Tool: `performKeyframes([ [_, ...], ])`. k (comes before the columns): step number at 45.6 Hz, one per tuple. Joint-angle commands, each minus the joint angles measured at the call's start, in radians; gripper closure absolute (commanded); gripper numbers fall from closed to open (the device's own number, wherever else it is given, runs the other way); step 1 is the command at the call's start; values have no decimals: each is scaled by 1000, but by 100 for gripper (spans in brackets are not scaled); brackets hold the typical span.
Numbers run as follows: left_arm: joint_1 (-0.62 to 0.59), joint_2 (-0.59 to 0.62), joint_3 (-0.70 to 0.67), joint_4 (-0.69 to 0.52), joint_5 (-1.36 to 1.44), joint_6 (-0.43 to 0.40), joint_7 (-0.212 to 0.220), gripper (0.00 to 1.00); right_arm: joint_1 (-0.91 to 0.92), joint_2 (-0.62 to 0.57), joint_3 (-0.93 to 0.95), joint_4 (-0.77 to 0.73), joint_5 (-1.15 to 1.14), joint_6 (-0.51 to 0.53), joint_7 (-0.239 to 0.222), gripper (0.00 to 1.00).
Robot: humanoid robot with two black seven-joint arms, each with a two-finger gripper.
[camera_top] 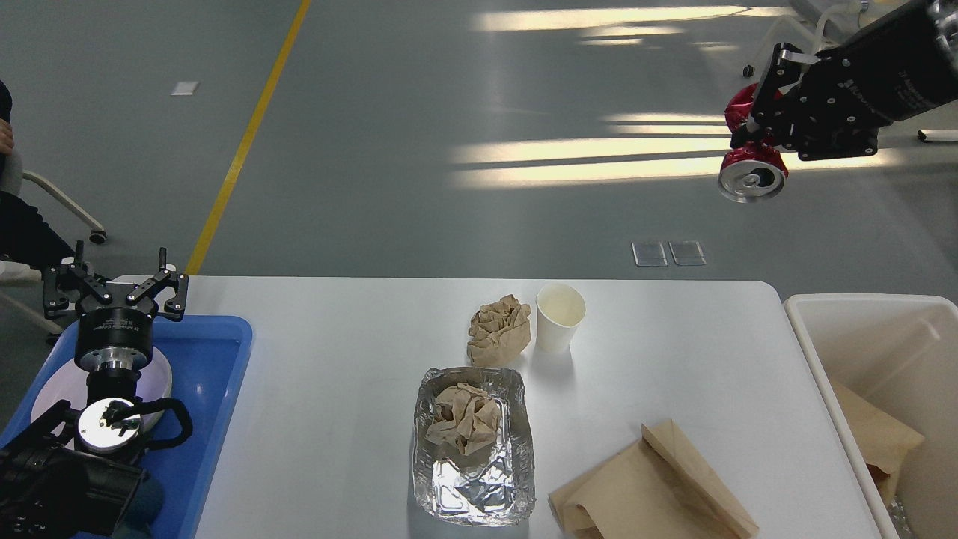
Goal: Tidy desktop
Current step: 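Carry the red can with the right gripper and drop it in the bin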
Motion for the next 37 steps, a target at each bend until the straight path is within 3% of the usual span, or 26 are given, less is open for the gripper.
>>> performKeyframes([
  [1, 0, 0, 0, 1, 0, 0, 0, 4, -124, -47, -30, -38, 1, -122, 0, 100],
  [12, 0, 0, 0, 1, 0, 0, 0, 4, -460, -176, -15, -196, 5, -292, 0, 100],
  [21, 0, 0, 0, 1, 0, 1, 0, 4, -759, -199, 62, -285, 18, -499, 1, 100],
  [25, -1, 0, 0, 1, 0, 0, 0, 4, -872, -198, 117, -304, 16, -585, 1, 79],
  [30, -1, 0, 0, -1, 0, 1, 0, 4, -983, -191, 166, -344, 16, -723, 1, 8],
  [31, 0, 0, 0, 1, 0, 0, 0, 4, -1001, -190, 172, -351, 16, -754, 0, 0],
  [37, 0, 0, 0, 1, 0, 0, -1, 4, -1067, -184, 180, -362, 16, -842, 0, 0],
])
